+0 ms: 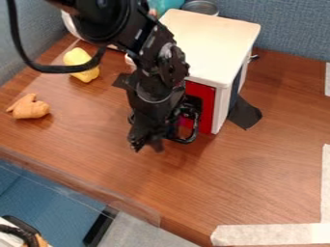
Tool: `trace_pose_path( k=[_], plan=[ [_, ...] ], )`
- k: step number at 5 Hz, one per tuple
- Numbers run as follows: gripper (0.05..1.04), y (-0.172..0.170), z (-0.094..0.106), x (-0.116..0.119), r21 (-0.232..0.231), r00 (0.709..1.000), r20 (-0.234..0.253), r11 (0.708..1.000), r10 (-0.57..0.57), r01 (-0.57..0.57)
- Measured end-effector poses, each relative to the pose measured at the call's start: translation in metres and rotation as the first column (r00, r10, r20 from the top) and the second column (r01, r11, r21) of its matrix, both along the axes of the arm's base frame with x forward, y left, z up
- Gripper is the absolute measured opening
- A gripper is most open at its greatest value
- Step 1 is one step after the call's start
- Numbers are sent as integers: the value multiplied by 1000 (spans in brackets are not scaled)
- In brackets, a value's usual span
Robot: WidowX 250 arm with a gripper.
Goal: Open the drawer
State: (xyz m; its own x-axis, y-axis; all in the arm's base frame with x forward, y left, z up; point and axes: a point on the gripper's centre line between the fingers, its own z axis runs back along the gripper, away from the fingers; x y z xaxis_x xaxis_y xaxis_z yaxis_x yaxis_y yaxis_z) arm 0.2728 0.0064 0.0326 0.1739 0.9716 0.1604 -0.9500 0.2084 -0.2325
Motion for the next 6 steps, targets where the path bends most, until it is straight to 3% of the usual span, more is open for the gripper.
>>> trace_pose_path(
  k=[1, 6],
  plan=[
    [194, -1, 0, -6, -15, 1000, 4, 1000, 17, -17],
    [158, -19, 0, -61, -45, 999, -21, 998, 31, -32]
  ],
)
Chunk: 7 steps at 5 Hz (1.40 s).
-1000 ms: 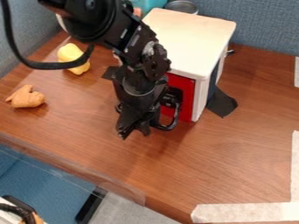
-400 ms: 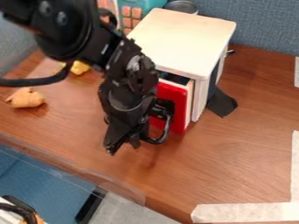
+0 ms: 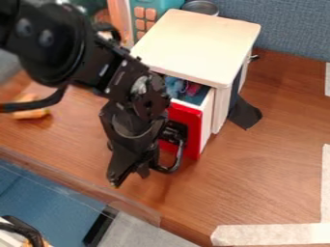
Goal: Open the drawer
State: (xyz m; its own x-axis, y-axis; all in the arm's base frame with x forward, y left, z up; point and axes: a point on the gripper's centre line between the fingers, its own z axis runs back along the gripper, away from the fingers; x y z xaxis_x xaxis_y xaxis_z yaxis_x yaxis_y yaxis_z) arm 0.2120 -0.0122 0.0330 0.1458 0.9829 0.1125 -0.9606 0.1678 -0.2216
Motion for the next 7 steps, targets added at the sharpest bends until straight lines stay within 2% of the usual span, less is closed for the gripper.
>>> trace_pose_path(
  k=[4, 5, 6, 7],
  plan=[
    [153, -1, 6, -34, -4, 1000, 3, 1000, -9, 9],
    [198, 0, 7, -40, 2, 1000, -4, 1000, -8, 8],
    [428, -4, 7, -45, 41, 998, -28, 998, -54, 55],
    [765, -2, 12, -44, 52, 998, -24, 997, -51, 52]
  ],
)
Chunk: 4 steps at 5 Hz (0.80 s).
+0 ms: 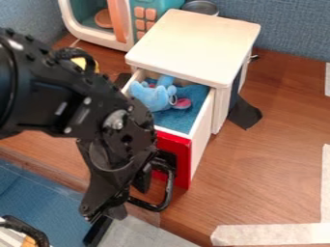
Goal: Open the drawer
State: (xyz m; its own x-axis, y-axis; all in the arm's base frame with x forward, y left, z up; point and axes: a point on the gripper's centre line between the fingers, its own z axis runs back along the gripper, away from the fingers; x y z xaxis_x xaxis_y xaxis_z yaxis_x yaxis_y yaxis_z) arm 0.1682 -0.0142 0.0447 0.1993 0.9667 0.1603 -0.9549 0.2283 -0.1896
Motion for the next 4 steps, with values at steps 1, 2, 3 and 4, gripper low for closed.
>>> trace_pose_path(
  k=[1, 2, 3, 4],
  plan=[
    [994, 5, 9, 0, 34, 999, 15, 999, -29, 28],
    [1003, 8, 27, -1, 61, 996, 28, 995, -82, 81],
    [999, 12, 51, -8, 70, 987, 12, 985, -161, 160],
    [999, 13, 65, -21, 37, 959, -37, 959, -281, 282]
  ],
)
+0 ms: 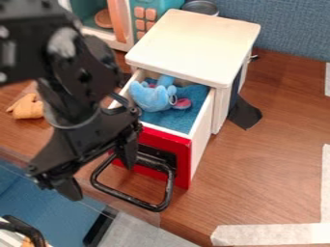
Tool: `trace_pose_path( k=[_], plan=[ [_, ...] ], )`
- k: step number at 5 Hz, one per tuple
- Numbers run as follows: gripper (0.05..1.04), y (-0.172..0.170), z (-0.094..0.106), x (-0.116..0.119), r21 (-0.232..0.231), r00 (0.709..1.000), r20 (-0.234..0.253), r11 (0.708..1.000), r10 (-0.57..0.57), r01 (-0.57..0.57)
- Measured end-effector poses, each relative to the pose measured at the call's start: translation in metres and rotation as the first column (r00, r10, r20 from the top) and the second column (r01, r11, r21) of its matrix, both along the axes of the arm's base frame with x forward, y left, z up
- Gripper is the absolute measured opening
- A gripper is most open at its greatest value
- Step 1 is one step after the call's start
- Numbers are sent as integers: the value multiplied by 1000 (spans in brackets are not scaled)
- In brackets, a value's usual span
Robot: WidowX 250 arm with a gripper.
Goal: Open the drawer
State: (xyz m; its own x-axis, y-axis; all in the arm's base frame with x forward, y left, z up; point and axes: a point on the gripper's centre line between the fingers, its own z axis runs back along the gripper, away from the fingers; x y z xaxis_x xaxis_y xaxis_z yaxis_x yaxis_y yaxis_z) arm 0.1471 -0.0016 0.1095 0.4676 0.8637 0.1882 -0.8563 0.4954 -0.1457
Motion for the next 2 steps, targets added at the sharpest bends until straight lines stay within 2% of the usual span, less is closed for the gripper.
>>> trace_pose_path(
  k=[1, 2],
  plan=[
    [1000, -5, 6, -9, -20, 993, -44, 994, -113, 112],
    [1000, -17, 15, -20, -10, 959, -66, 961, -275, 275]
  ],
)
